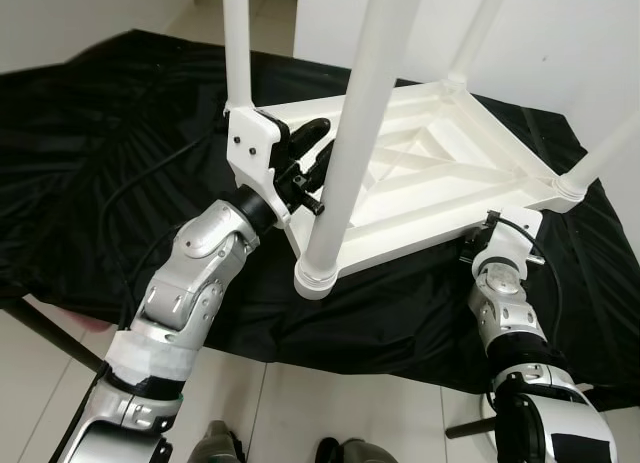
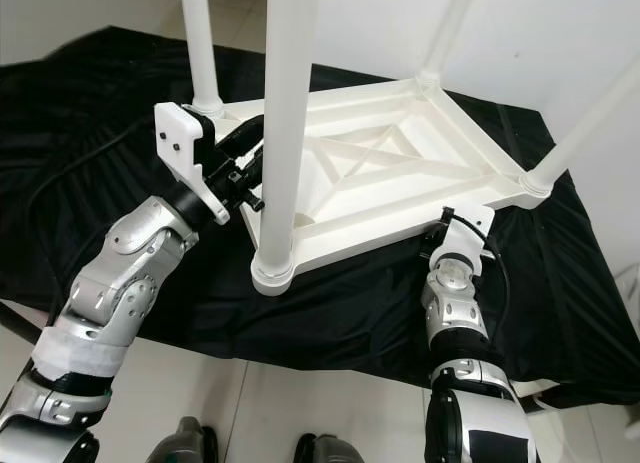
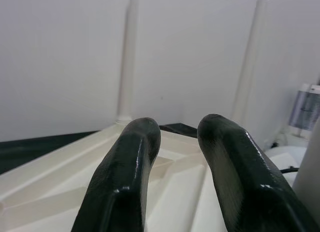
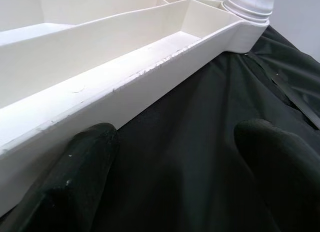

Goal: Building children table

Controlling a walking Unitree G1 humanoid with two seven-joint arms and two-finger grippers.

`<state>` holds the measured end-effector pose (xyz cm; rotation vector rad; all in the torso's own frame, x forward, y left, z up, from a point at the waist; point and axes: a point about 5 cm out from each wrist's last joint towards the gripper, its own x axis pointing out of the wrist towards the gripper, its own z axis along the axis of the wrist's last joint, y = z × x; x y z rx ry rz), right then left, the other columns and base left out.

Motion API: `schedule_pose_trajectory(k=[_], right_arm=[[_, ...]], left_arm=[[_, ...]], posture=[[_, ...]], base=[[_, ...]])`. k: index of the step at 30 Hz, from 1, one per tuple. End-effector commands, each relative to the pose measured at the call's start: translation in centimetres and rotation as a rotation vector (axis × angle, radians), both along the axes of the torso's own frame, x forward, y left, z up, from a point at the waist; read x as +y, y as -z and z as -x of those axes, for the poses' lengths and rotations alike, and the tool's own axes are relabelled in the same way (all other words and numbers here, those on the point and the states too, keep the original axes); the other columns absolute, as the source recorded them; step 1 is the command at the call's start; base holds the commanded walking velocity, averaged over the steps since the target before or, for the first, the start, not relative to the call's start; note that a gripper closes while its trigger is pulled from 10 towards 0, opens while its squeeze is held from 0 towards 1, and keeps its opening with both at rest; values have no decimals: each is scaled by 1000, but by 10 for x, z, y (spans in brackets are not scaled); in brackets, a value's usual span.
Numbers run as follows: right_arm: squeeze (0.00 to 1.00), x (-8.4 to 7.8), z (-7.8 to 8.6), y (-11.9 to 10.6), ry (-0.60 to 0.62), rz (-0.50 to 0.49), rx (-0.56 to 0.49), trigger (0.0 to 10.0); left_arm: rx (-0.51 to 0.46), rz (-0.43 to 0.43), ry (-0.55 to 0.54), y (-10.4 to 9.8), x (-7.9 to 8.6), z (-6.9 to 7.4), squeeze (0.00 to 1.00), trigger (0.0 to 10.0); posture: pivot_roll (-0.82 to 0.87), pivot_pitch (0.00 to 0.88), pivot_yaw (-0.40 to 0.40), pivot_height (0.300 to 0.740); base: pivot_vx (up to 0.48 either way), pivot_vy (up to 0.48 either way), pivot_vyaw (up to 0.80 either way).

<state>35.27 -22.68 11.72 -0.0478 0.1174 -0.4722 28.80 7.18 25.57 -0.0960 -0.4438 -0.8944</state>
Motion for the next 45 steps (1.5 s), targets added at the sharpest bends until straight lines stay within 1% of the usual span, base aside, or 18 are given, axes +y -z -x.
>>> schedule_pose_trajectory(k=[1, 2, 4, 8, 10, 12, 16, 18, 21, 24, 30, 38, 39, 40, 43, 45], right_arm=[[0, 28, -5, 3, -111, 12, 3, 10000], [0, 28, -5, 3, -111, 12, 3, 10000], [0, 34, -2, 9, -135, 8, 14, 10000], [0, 36, -1, 12, -141, 5, 19, 10000], [0, 42, 3, 20, -152, -3, 37, 10000], [0, 44, 5, 23, -154, -6, 43, 10000], [0, 44, 4, 23, -154, -5, 41, 10000], [0, 42, 1, 18, -151, 2, 29, 10000], [0, 40, -1, 16, -149, 5, 25, 10000], [0, 33, -7, 8, -143, 20, 11, 10000], [0, 27, -14, -1, -134, 32, 2, 10000], [0, 29, -21, -7, -153, 40, -3, 10000], [0, 40, -26, -9, -198, 36, 6, 10000], [0, 43, -28, -10, -215, 34, 8, 10000], [0, 48, -29, -10, -233, 33, 8, 10000], [0, 55, -32, -12, -262, 31, -5, 10000]], left_arm=[[-60, -108, 399, 4, -28, 30, 0, 10000], [-60, -108, 399, 4, -28, 30, 0, 10000], [-41, -108, 446, 4, -28, 35, 0, 10000], [-36, -109, 464, 4, -27, 37, 0, 10000], [-9, -103, 549, 5, -26, 43, 0, 10000], [1, -108, 618, 5, -25, 49, 0, 10000], [4, -113, 654, 5, -25, 53, 0, 10000], [18, -104, 700, 4, -23, 56, 0, 10000], [26, -99, 717, 3, -22, 57, 0, 10000], [36, -90, 773, 0, -18, 64, 0, 10000], [55, -74, 796, -2, -15, 68, 0, 10000], [63, -74, 803, -2, -15, 71, 0, 10000], [64, -68, 805, -4, -14, 72, 0, 10000], [65, -66, 807, -5, -14, 72, 0, 10000], [67, -63, 808, -6, -14, 73, 0, 10000], [72, -62, 809, -6, -13, 72, 0, 10000]], posture=[[172, 142, -104, 740], [172, 142, -104, 740], [167, 141, -106, 740], [163, 141, -107, 740], [155, 140, -106, 740], [147, 141, -102, 740], [143, 143, -101, 740], [133, 143, -97, 740], [133, 143, -97, 740], [126, 146, -94, 740], [127, 151, -96, 740], [132, 153, -100, 740], [136, 153, -101, 740], [136, 153, -101, 740], [136, 154, -99, 740], [136, 154, -100, 740]], base=[[0, 0, 0], [0, 0, 0], [0, 0, 0], [0, 0, 0], [0, 0, 0], [0, 0, 0], [0, 0, 0], [0, 0, 0], [0, 0, 0], [0, 0, 0], [0, 0, 0], [0, 0, 0], [0, 0, 0], [0, 0, 0], [0, 0, 0], [0, 0, 0]])
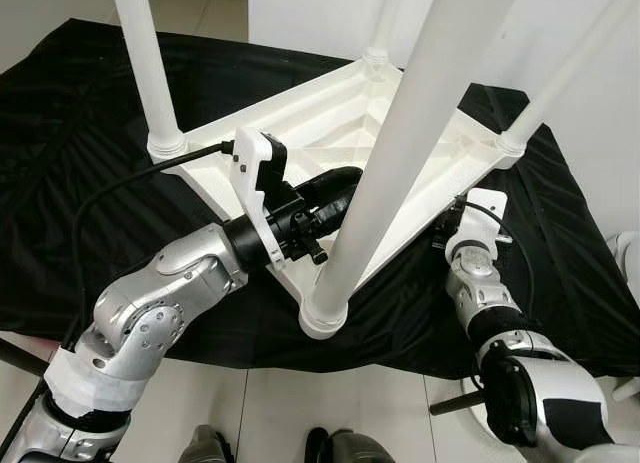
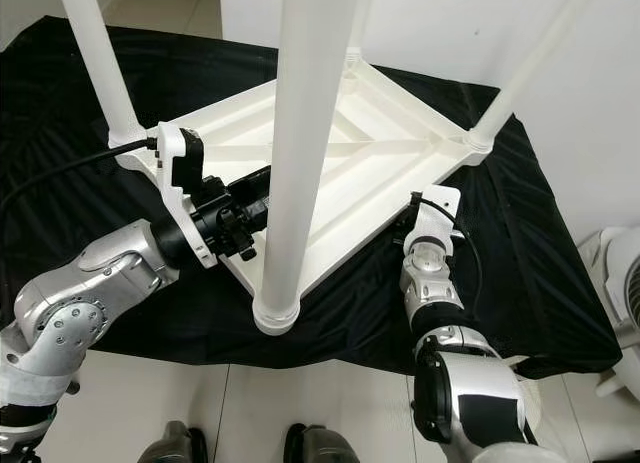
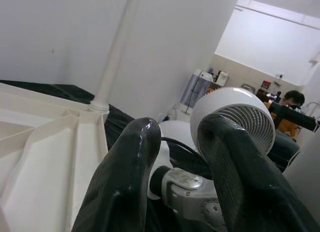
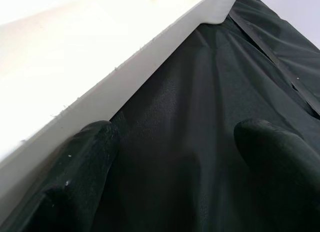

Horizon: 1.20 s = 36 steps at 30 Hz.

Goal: Building children table

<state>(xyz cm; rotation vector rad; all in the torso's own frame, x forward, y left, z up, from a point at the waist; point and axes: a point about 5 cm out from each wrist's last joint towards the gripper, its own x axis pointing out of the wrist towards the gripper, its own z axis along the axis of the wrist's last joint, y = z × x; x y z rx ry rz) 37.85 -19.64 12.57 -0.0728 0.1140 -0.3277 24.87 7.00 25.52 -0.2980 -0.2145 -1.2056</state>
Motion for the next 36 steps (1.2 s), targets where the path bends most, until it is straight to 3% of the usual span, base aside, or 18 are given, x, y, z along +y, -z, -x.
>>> schedule_pose_trajectory(k=[1, 8, 15, 23, 29, 30, 34, 36], right_arm=[[0, 24, -6, -4, -116, 14, -10, 10000], [0, 37, -10, -11, -177, 0, -52, 10000], [0, 64, -14, -27, -327, -102, -169, 10000], [0, 73, -11, -23, -371, -161, -197, 10000], [0, 65, -9, -18, -307, -142, -175, 10000], [0, 51, -8, -16, -219, -126, -181, 10000], [0, 44, -6, -15, -197, -134, -202, 10000], [0, 36, -2, -15, -182, -160, -245, 10000]], left_arm=[[-166, 6, 464, -7, -12, 33, 0, 10000], [-154, -1, 459, -5, -12, 32, 0, 10000], [-147, -14, 427, -4, -9, 30, 0, 10000], [-141, -15, 418, -3, -9, 29, 0, 10000], [-140, -17, 398, -2, -11, 26, 0, 10000], [-153, -17, 322, -2, -12, 18, 0, 10000], [-136, -40, 262, 2, -13, 12, 0, 10000], [-147, -81, 165, 8, -9, 4, 0, 10000]], posture=[[136, 154, -100, 740], [141, 157, -94, 740], [147, 162, -93, 740], [143, 163, -87, 740], [143, 164, -82, 740], [148, 164, -80, 740], [153, 163, -78, 740], [154, 163, -75, 740]], base=[[0, 0, 0], [0, 0, 0], [0, 0, 0], [0, 0, 0], [0, 0, 0], [0, 0, 0], [0, 0, 0], [0, 0, 0]])
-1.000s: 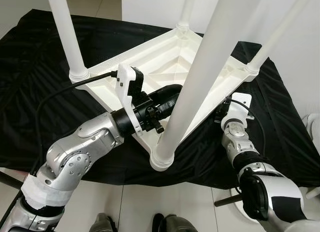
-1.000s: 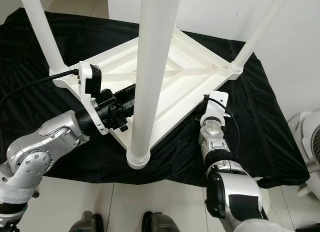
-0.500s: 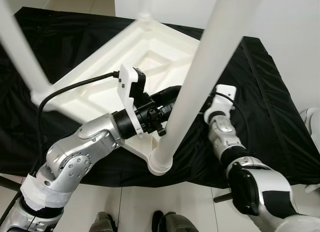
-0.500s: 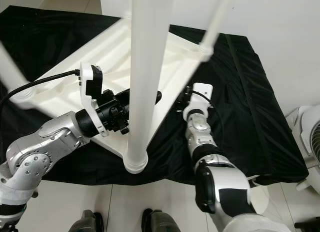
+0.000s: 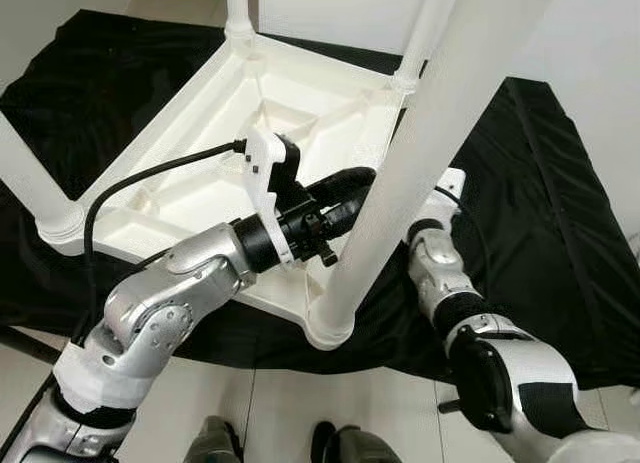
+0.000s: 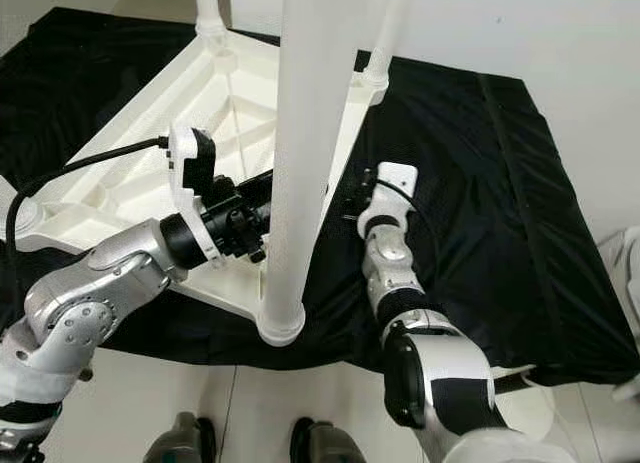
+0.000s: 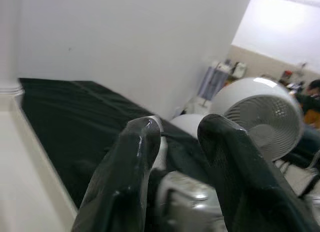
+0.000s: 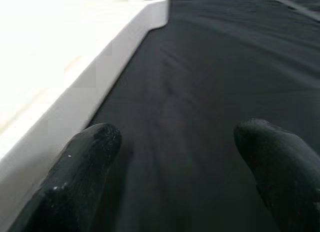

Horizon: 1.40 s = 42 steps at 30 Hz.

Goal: Building children table

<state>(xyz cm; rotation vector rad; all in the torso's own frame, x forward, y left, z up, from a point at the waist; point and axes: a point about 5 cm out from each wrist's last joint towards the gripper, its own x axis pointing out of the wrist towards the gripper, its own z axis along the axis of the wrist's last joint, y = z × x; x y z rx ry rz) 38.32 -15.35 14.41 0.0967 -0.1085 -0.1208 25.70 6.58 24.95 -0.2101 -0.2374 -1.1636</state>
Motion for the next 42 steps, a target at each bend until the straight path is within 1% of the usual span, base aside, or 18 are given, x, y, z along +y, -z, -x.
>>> schedule_pose_trajectory(k=[1, 6, 8, 11, 13, 16, 19, 22, 23, 24, 25, 26, 34, 35, 36, 37, 38, 42], right_arm=[[0, -12, 7, 5, 17, -20, -33, 10000], [0, -20, 15, 7, 0, -3, -83, 10000], [0, -27, 30, 11, -31, 24, -130, 10000], [0, -28, 38, 10, -61, 44, -165, 10000], [0, -31, 55, 7, -129, 54, -203, 10000], [0, -32, 63, 6, -165, 63, -213, 10000], [0, -36, 80, 1, -312, 73, -216, 10000], [0, -36, 80, 1, -312, 73, -216, 10000], [71, -36, 84, -1, -356, 73, -213, 10000], [71, -36, 84, -1, -356, 73, -213, 10000], [839, -39, 90, -6, -430, 108, -212, 10000], [1000, -40, 96, -10, -508, 135, -204, 10000], [1000, -38, 116, -15, -709, 232, -160, 10000], [925, -38, 122, -14, -765, 246, -133, 10000], [925, -38, 122, -14, -765, 246, -133, 10000], [663, -37, 127, -15, -812, 259, -113, 10000], [0, -34, 134, -16, -901, 269, -81, 10000], [0, -30, 145, -18, -1017, 284, -42, 10000]], left_arm=[[-63, -60, 140, 9, 1, 4, 0, 10000], [-34, -80, 10, 17, 12, -7, 0, 10000], [7, -74, -144, 24, 30, -18, 0, 10000], [29, -71, -207, 27, 40, -22, 0, 10000], [85, -67, -319, 35, 62, -26, 0, 10000], [108, -72, -365, 39, 72, -27, 0, 10000], [107, -138, -420, 50, 93, -23, 0, 10000], [107, -138, -420, 50, 93, -23, 0, 10000], [108, -154, -420, 52, 96, -21, 0, 10000], [108, -154, -420, 52, 96, -21, 0, 10000], [95, -227, -400, 61, 100, -14, 0, 10000], [90, -296, -365, 69, 104, -7, 0, 10000], [91, -449, -212, 86, 104, 17, 0, 10000], [87, -464, -177, 86, 102, 23, 0, 10000], [87, -464, -177, 86, 102, 23, 0, 10000], [81, -476, -148, 86, 101, 27, 0, 10000], [77, -488, -119, 86, 100, 32, 0, 10000], [68, -507, -87, 86, 98, 38, 0, 10000]], posture=[[154, 161, -69, 740], [150, 158, -64, 740], [147, 149, -57, 740], [149, 147, -58, 740], [150, 136, -56, 740], [153, 131, -57, 740], [159, 111, -63, 740], [159, 111, -63, 740], [159, 111, -63, 740], [159, 111, -63, 740], [159, 100, -58, 740], [160, 92, -55, 740], [159, 88, -39, 740], [155, 91, -33, 740], [155, 91, -33, 740], [152, 94, -31, 740], [147, 99, -22, 740], [144, 102, -17, 740]], base=[[0, 0, 0], [0, 0, 0], [0, 0, 0], [0, 0, 0], [0, 0, 0], [0, 0, 0], [0, 0, 0], [0, 0, 0], [0, 0, 0], [0, 0, 0], [0, 0, 0], [0, 0, 0], [0, 0, 0], [0, 0, 0], [0, 0, 0], [0, 0, 0], [0, 0, 0], [0, 0, 0]])
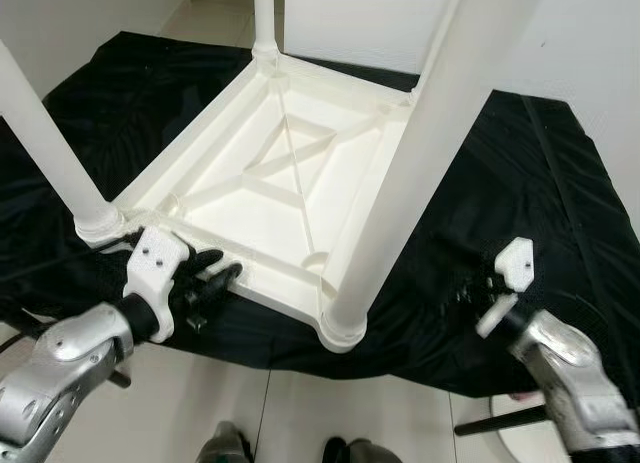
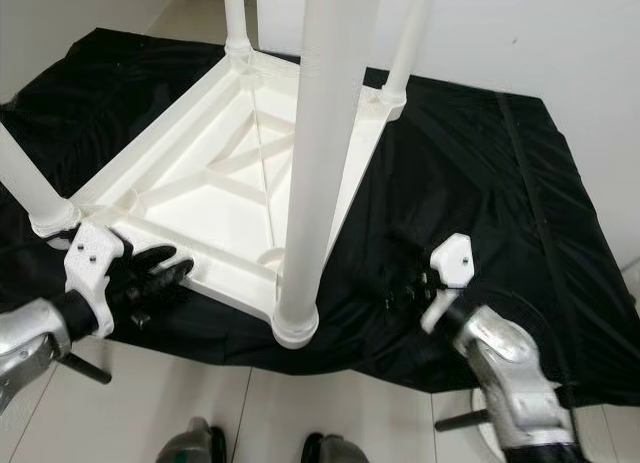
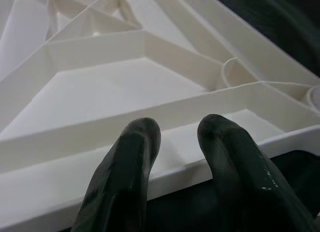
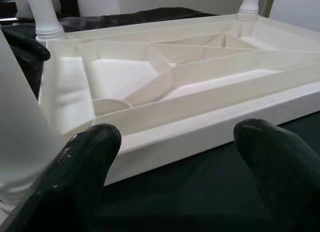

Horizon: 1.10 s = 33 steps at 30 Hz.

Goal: Building children table

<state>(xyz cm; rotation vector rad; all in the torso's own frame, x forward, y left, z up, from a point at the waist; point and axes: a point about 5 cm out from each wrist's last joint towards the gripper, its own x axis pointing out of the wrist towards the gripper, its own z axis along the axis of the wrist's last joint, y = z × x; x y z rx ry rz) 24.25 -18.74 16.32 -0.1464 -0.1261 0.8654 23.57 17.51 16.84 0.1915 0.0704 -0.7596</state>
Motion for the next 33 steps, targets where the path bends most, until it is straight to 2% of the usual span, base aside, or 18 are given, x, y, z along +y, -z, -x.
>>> schedule_pose_trajectory(k=[1, 2, 5, 6, 7, 12, 14, 22, 27, 33], right_arm=[[0, 4, 4, 1, -44, 3, 24, 10000], [0, 6, 11, 0, -119, 32, 44, 10000], [0, 8, 17, -1, -192, 64, 58, 10000], [0, 12, 26, -5, -329, 120, 81, 10000], [0, 14, 29, -8, -398, 145, 94, 10000], [0, 18, 28, -10, -455, 171, 89, 10000], [0, 20, 27, -11, -471, 177, 96, 10000], [0, 46, 9, -9, -449, 108, 52, 10000], [0, 66, 5, 1, -449, 31, 80, 10000], [0, 77, -5, 3, -373, -33, 64, 10000]], left_arm=[[65, -25, 328, 4, -11, 16, 0, 10000], [72, -47, 362, 5, -12, 21, 0, 10000], [87, -63, 392, 6, -13, 25, 0, 10000], [99, -101, 445, 7, -15, 31, 0, 10000], [100, -118, 467, 7, -16, 33, 0, 10000], [90, -138, 493, 8, -17, 33, 0, 10000], [89, -145, 499, 8, -18, 33, 0, 10000], [58, -145, 521, 10, -32, 27, 0, 10000], [18, -133, 545, 11, -43, 15, 0, 10000], [-38, -79, 506, 6, -59, 2, 0, 10000]], posture=[[144, 102, -17, 740], [142, 109, -9, 740], [141, 121, -3, 740], [142, 128, 2, 740], [143, 130, 3, 740], [148, 133, -3, 740], [148, 133, -3, 740], [160, 131, -24, 740], [167, 127, -35, 740], [166, 119, -39, 740]], base=[[0, 0, 0], [0, 0, 0], [0, 0, 0], [0, 0, 0], [0, 0, 0], [0, 0, 0], [0, 0, 0], [0, 0, 0], [0, 0, 0], [0, 0, 0]])
